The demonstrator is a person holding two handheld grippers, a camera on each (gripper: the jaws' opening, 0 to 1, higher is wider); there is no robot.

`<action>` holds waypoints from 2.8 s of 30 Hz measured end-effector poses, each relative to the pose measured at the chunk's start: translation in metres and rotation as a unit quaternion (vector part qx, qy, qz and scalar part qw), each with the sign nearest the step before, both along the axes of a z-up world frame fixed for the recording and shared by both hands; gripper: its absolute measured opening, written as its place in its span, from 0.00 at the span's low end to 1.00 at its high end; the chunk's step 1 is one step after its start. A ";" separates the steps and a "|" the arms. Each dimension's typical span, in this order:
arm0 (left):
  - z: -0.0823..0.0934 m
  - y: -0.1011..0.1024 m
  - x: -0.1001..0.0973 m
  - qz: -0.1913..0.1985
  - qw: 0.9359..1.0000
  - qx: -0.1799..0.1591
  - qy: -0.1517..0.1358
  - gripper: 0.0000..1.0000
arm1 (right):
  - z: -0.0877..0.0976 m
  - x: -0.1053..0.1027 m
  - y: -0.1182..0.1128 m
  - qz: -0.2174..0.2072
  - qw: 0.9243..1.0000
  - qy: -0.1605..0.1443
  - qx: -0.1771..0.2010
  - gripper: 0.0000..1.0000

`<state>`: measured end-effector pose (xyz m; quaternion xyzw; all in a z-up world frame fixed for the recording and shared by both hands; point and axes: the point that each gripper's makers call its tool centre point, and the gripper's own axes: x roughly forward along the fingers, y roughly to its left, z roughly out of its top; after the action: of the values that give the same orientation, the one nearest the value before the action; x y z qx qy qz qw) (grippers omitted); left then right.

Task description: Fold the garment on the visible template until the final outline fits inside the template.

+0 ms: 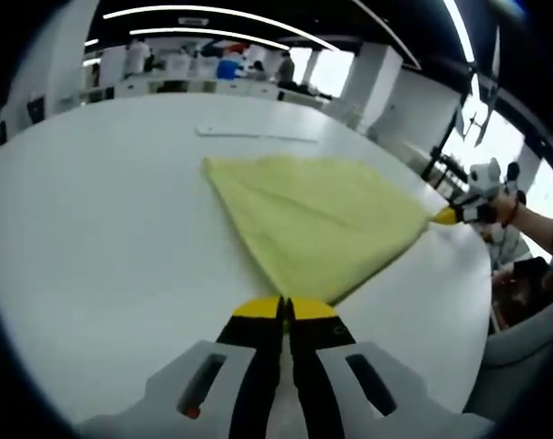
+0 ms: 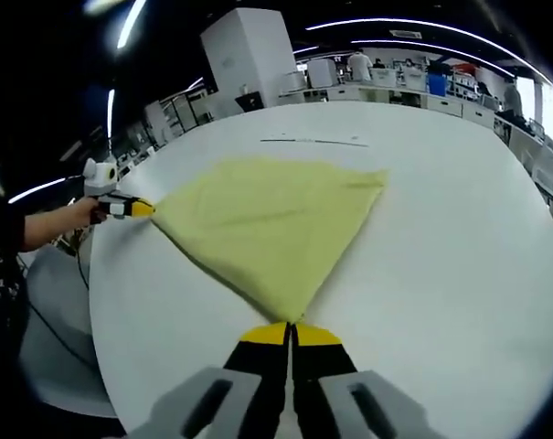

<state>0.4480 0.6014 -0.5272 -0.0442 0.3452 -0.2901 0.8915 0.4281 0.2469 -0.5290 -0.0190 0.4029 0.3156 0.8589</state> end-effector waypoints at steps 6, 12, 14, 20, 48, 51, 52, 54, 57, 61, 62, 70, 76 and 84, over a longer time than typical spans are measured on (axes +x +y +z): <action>0.000 0.003 -0.007 -0.004 1.000 0.007 0.002 0.00 | 0.001 -0.007 0.001 0.005 1.000 0.001 -0.004 0.00; -0.002 0.005 -0.017 -0.001 1.000 0.002 0.006 0.00 | -0.001 -0.016 0.000 0.003 1.000 0.002 -0.008 0.00; -0.001 0.003 -0.023 0.002 1.000 -0.002 0.007 0.00 | -0.001 -0.021 0.001 0.001 1.000 0.004 -0.007 0.00; -0.001 0.004 -0.032 -0.005 1.000 0.000 0.010 0.00 | -0.002 -0.030 0.002 -0.004 1.000 0.008 -0.007 0.00; 0.001 0.011 -0.062 -0.013 1.000 0.013 0.006 0.00 | -0.006 -0.052 0.005 0.002 1.000 0.012 -0.025 0.00; 0.001 0.010 -0.062 -0.012 1.000 0.012 0.005 0.03 | -0.006 -0.053 0.007 -0.008 1.000 0.016 -0.024 0.00; 0.001 0.010 -0.063 -0.012 1.000 0.013 0.004 0.06 | -0.006 -0.053 0.007 -0.012 1.000 0.018 -0.023 0.00; 0.003 0.011 -0.062 -0.004 1.000 0.007 0.002 0.11 | -0.006 -0.052 0.006 -0.026 0.999 0.020 -0.021 0.00; 0.008 0.011 -0.061 0.016 1.000 -0.025 0.004 0.18 | -0.004 -0.048 0.004 -0.043 0.999 0.017 -0.017 0.05; 0.015 0.018 -0.059 0.029 0.999 -0.031 -0.005 0.28 | 0.005 -0.043 0.006 -0.065 0.998 0.009 -0.007 0.23; 0.016 0.020 -0.059 0.031 0.999 -0.031 -0.007 0.30 | 0.009 -0.041 0.007 -0.069 0.998 0.003 -0.004 0.32; 0.052 0.022 -0.056 0.047 0.997 -0.042 -0.040 0.57 | 0.043 -0.034 0.016 -0.075 0.997 -0.030 0.016 0.66; 0.081 0.019 -0.058 0.038 0.996 -0.054 -0.067 0.72 | 0.075 -0.034 0.025 -0.070 0.995 -0.059 0.028 0.83; 0.110 0.019 -0.070 0.042 0.994 -0.059 -0.085 0.86 | 0.120 -0.048 0.034 -0.062 0.993 -0.091 0.034 0.96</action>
<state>0.3781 0.6206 -0.4167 -0.0864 0.2486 -0.2750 0.9247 0.3800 0.2812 -0.4085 0.0065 0.3128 0.2721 0.9100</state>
